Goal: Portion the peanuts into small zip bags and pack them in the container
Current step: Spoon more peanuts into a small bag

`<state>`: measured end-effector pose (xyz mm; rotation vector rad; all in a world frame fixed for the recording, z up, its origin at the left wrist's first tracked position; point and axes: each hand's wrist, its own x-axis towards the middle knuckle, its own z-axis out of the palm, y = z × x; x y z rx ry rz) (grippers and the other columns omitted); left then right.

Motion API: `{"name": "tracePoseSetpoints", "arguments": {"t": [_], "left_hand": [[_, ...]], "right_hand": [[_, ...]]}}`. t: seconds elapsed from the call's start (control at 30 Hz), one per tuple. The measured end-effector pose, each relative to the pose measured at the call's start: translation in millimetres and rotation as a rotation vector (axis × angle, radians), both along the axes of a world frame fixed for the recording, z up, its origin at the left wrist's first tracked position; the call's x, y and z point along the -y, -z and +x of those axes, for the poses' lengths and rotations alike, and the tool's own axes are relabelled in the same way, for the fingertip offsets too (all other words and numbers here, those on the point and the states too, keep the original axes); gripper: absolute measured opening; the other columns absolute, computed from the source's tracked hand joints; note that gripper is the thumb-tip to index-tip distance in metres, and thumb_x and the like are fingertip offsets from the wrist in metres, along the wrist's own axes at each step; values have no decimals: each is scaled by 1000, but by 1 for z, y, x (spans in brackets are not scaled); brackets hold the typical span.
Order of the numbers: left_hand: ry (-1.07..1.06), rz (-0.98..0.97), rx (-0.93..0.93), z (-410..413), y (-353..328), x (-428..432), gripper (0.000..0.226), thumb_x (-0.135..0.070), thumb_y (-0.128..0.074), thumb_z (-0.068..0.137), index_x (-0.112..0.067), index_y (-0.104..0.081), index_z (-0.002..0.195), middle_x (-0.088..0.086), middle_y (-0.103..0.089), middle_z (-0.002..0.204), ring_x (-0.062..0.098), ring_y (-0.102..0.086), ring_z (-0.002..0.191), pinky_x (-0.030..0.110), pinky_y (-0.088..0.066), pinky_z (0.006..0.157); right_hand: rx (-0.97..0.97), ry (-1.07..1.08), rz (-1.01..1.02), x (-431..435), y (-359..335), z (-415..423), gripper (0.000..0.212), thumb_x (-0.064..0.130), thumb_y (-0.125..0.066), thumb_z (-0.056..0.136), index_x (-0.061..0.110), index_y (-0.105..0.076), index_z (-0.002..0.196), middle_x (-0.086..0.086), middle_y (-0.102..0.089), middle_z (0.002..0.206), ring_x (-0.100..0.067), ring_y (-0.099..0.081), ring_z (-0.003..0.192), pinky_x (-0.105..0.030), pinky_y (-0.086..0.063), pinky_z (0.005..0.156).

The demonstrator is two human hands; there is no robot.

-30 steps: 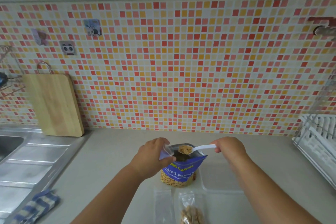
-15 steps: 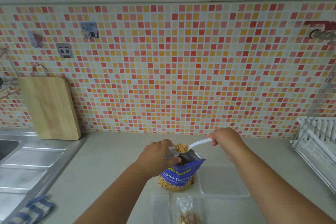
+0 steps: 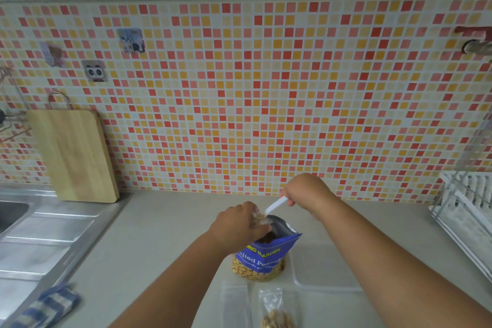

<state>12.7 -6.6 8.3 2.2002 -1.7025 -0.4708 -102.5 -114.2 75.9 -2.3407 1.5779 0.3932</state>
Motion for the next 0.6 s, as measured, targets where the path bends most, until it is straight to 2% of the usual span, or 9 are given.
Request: {"name": "tracePoseSetpoints", "arguments": {"t": [0.07,0.13,0.2,0.27,0.33,0.43,0.53,0.6], "left_hand": [[-13,-25,-18,0,2,0,52,-59,-53,83,-22,-46,119,2,-63,105,22,-59,89,34,-49,76],[-32,-45,-53,0,4,1,54,-60,-52,83,-21,-45,120,2,-62,104,22,-59,88,35,-50,76],[-52,-67,-105,0,5,2,52,-58,-53,83,-21,-45,119,2,-61,98,23,-60,87,37,-52,77],[-58,-128,-180,-1,6,1,46,-54,-55,84,-20,-46,115,1,-60,94,23,-59,85,38,-50,76],[-54,-234,-291,-1,7,-1,41,-48,-56,86,-19,-47,113,1,-59,94,19,-57,81,31,-48,71],[-55,-369,-446,0,7,-8,30,-38,-57,89,-21,-47,111,-6,-56,88,11,-53,76,19,-41,63],[-90,-420,-583,6,8,-15,21,-31,-57,90,-25,-47,108,-8,-57,93,12,-57,86,22,-47,73],[-145,-466,-701,9,6,-19,14,-28,-55,92,-25,-49,104,-1,-59,91,14,-59,80,27,-50,72]], "right_hand": [[123,-60,-64,-6,1,-3,32,11,-51,89,14,-66,117,-4,-65,118,-21,-63,104,-29,-47,79],[373,-81,-90,-15,-1,-10,28,14,-48,91,10,-69,108,-7,-68,109,-25,-64,102,-33,-50,83],[545,-161,-124,-29,-7,-15,26,19,-46,95,14,-70,102,-4,-68,105,-22,-63,97,-33,-49,83],[555,-323,-202,-39,-15,-17,25,21,-45,97,22,-69,99,4,-65,104,-15,-54,99,-30,-44,84],[495,-497,-384,-44,-23,-20,24,24,-43,97,28,-67,98,11,-63,94,-9,-41,96,-28,-40,88],[503,-633,-699,-50,-43,-29,25,20,-46,94,25,-70,92,11,-68,82,-12,-39,84,-28,-37,80],[623,-537,-980,-49,-51,-42,21,15,-51,83,20,-71,80,5,-68,68,-18,-46,72,-30,-39,69],[671,-374,-980,-49,-47,-48,21,13,-50,83,17,-71,81,2,-69,71,-22,-50,76,-30,-37,69]]}}
